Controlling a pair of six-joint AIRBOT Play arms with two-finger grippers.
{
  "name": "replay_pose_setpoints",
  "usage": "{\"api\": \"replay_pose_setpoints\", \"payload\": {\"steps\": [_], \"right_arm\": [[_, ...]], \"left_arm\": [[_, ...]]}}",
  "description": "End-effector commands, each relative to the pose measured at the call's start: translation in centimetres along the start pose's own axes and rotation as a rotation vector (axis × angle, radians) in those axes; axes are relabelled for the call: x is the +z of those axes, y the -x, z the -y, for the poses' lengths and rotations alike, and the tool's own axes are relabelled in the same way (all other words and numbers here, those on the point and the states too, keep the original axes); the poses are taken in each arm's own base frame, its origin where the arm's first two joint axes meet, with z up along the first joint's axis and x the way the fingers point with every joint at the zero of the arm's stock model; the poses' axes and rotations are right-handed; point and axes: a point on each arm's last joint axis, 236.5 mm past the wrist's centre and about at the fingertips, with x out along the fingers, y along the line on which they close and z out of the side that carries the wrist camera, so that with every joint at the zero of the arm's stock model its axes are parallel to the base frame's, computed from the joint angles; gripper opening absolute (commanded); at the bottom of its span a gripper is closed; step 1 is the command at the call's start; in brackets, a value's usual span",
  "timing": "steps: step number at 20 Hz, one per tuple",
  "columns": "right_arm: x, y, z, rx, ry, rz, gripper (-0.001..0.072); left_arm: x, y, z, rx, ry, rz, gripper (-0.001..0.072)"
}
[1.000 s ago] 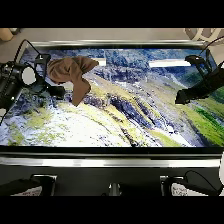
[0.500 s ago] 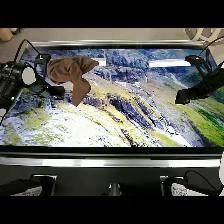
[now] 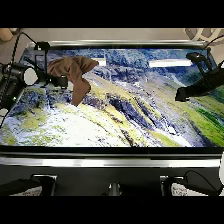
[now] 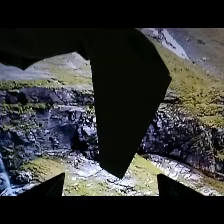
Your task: Fold the shirts.
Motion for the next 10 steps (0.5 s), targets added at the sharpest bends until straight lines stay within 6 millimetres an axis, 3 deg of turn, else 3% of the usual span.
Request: {"api": "replay_pose_setpoints", "payload": {"steps": [1,3,7,10], "right_arm": [[2.8,0.2,1.4,-0.061,-0.001,0.116,0.0677],[4.2,0.4,2.2,-0.092,-0.012,0.179,0.0677],[5.1,0.6,2.3,-0.099,-0.013,0.218,0.0677],[6.3,1.0,2.8,-0.119,-0.015,0.269,0.0677]], "left_arm": [[5.7,0.7,1.3,-0.057,0.0,0.245,0.0677],[7.3,1.2,1.7,-0.074,0.0,0.316,0.0677],[11.0,2.9,3.1,-0.122,-0.005,0.489,0.0677],[12.3,3.6,3.6,-0.14,-0.008,0.553,0.0676]]}}
